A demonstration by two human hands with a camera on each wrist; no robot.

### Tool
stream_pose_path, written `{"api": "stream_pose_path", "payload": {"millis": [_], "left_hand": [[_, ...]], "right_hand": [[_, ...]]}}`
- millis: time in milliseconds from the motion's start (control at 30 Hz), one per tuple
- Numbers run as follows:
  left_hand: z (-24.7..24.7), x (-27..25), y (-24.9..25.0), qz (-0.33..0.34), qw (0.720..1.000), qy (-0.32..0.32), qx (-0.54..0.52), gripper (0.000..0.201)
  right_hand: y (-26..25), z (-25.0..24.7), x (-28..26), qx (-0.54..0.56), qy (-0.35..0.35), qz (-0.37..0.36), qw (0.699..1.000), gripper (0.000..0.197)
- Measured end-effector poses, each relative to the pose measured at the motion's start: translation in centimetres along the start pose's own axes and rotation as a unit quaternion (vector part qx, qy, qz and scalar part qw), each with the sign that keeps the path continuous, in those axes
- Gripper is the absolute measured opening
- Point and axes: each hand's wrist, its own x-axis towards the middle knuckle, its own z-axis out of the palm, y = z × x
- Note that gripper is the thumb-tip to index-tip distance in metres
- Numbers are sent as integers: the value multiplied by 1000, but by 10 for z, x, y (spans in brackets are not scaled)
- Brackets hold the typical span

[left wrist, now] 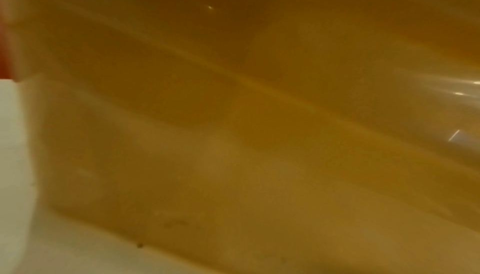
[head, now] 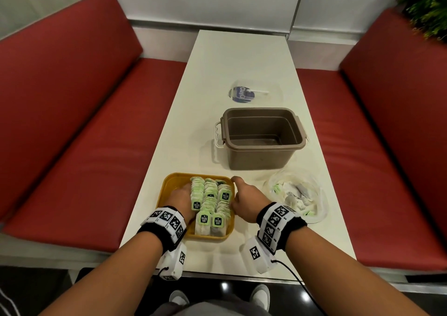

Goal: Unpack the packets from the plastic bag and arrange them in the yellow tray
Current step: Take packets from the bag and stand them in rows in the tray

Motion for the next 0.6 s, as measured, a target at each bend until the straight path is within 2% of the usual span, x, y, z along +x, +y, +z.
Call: {"api": "stream_pose_path", "payload": {"millis": [133,200,267,333,433,600], "left_hand": [[-8,-2,4,-12,996,-22,81,48],[-16,0,9,-27,991,-8,132,46],[-24,0,19,-23,981,38,186,46],[-28,0,40,12,978,89,186,48],[-22,-3,87,99,984,120,82,42],[21,2,164,235,969,62,40,21]], "right_hand": [[7,-6,-4,-5,6,-1,1000,72],[15,-16,-9,6,21,-17,1000,65],[24,-31,-18,27,38,-31,998,49],[37,-49,-27,35,63,-34,997,36],[67,-71,-37,22,108,-19,994,26],[128,-93,-43,-61,146,62,985,27]]}}
